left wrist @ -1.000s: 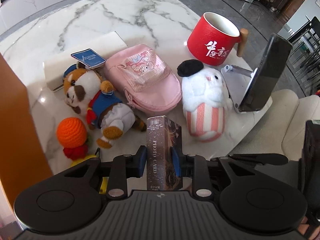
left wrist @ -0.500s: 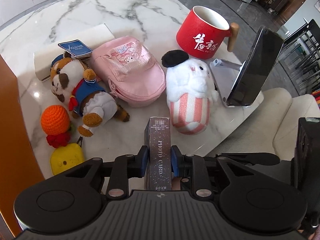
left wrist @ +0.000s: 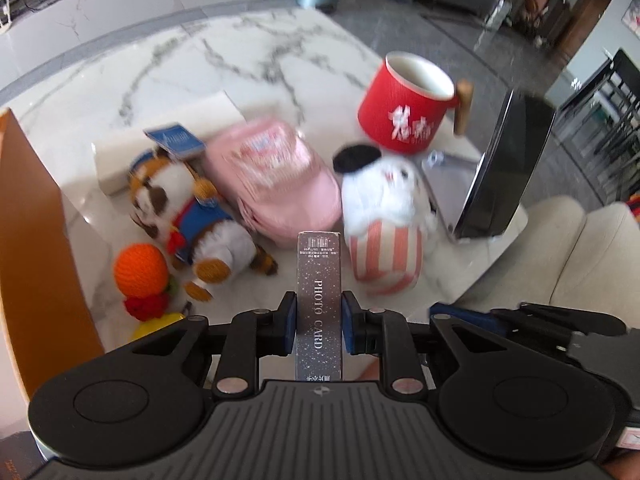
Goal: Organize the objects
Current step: 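Grasp the 'PHOTO CARD' box with the left tool and lift it, then carry the 'PHOTO CARD' box into the orange box while the right tool grasps the panda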
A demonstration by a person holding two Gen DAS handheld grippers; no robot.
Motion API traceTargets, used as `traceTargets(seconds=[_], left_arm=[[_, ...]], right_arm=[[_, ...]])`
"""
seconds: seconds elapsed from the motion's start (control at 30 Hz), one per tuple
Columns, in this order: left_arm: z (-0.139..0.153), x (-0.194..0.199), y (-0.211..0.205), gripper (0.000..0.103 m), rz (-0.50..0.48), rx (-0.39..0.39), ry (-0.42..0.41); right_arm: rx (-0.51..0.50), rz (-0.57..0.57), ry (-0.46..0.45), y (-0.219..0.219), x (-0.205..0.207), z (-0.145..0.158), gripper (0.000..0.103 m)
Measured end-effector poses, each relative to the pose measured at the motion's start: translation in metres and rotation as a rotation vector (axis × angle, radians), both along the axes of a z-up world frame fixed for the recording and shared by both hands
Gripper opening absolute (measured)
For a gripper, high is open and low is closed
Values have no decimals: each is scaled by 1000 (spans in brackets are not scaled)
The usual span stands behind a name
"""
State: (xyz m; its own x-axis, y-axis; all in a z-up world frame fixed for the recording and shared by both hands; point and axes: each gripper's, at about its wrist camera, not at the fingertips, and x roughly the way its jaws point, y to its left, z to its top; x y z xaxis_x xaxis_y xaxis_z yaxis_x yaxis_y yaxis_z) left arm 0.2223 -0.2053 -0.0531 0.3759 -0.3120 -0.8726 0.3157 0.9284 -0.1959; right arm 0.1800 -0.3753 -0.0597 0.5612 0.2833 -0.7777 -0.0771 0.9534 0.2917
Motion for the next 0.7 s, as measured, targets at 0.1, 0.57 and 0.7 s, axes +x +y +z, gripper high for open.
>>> traceTargets(seconds=[0.1,0.57,0.7], left_arm=[[9,2,6,26,21,-28,-20],[18,14,31,26,95,-104,-47],[16,13,33,26,104,-118,-44]], right_arm=[[-69,-27,-98,5,-2,17,46],[-163,-131,-84,9,61,-9,77],[-164,-124,-61,10,65,-21,76]])
